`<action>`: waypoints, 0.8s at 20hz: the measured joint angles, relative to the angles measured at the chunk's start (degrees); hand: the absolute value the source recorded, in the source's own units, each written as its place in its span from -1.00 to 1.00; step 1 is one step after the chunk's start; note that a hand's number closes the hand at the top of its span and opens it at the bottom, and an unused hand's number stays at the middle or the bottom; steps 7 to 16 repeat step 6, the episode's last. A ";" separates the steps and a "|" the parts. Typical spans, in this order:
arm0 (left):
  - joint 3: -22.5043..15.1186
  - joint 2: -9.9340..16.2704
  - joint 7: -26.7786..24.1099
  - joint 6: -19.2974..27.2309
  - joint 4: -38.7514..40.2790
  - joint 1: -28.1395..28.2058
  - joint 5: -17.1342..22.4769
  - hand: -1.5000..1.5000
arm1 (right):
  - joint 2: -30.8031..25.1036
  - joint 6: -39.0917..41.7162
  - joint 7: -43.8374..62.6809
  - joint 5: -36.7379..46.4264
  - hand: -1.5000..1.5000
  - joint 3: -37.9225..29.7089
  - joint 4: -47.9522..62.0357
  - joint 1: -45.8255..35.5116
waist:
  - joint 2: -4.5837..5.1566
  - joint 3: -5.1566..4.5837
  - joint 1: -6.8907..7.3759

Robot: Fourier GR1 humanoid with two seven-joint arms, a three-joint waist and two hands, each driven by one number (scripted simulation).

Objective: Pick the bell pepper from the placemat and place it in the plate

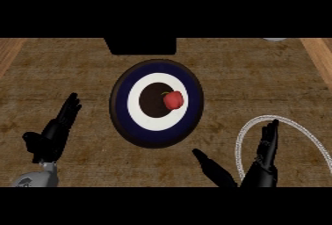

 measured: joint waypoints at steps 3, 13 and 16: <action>-0.28 -0.19 0.29 -0.04 -0.83 0.67 -0.15 0.00 | -1.32 -1.30 -3.92 -3.34 -1.00 1.29 -0.17 1.62 | -0.02 0.05 0.06; 0.05 -0.10 -0.48 -0.43 -0.61 1.22 0.15 0.00 | -2.64 -2.11 -7.09 -5.85 -1.00 1.97 -0.05 2.94 | -0.04 0.10 0.04; 0.05 -0.10 -0.48 -0.43 -0.61 1.22 0.15 0.00 | -2.64 -2.11 -7.09 -5.85 -1.00 1.97 -0.05 2.94 | -0.04 0.10 0.04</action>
